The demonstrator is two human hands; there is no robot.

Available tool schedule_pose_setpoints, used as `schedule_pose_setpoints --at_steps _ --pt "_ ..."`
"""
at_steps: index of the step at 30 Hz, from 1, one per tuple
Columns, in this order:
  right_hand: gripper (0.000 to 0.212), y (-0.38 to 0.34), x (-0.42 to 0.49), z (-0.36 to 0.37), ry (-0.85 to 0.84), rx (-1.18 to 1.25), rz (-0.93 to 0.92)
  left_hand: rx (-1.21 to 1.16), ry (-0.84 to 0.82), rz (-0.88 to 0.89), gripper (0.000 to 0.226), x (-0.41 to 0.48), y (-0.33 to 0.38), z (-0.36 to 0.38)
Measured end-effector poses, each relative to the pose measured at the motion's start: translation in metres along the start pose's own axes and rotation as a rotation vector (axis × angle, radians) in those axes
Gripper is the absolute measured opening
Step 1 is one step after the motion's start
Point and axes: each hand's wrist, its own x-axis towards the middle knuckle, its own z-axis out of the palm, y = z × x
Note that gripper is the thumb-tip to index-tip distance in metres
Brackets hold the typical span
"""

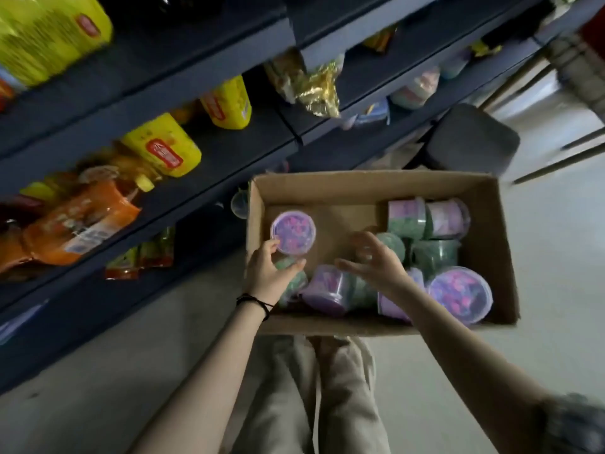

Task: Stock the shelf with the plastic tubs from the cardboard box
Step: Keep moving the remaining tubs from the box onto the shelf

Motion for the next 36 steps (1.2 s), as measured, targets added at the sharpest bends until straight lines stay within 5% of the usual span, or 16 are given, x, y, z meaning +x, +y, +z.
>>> schedule_pose_setpoints --at_steps 6,8,11,15,20,25,29,32,36 --pt "0.099 0.071 0.068 0.049 -0.44 -0.322 0.036 0.186 -0.096 -0.081 0.087 0.062 -0.067 0.05" --pt "0.114 0.084 0.073 0.061 -0.53 -0.54 0.034 0.428 -0.136 -0.082 0.102 0.069 -0.082 0.053" --pt "0.108 0.101 0.075 0.073 -0.537 -0.734 -0.081 0.71 -0.135 0.022 0.113 0.069 -0.095 0.053" --pt "0.1 0.104 0.078 0.069 -0.481 -0.667 -0.12 0.777 -0.171 0.061 0.118 0.072 -0.101 0.054" --pt "0.096 0.086 0.083 0.038 -0.448 -0.425 -0.083 0.848 -0.069 0.085 0.09 0.064 -0.095 0.059" --pt "0.078 0.07 0.102 -0.002 -0.186 -0.208 -0.067 0.645 -0.044 -0.093 0.091 0.052 -0.086 0.06" --pt "0.073 0.071 0.119 -0.011 0.04 -0.006 0.166 0.139 0.059 -0.417 0.097 0.054 -0.08 0.07" --pt "0.075 0.074 0.129 0.002 0.098 -0.012 0.336 -0.264 0.15 -0.685 0.095 0.059 -0.074 0.089" --pt "0.082 0.074 0.139 0.024 0.071 -0.058 0.401 -0.42 0.117 -0.891 0.097 0.061 -0.072 0.109"
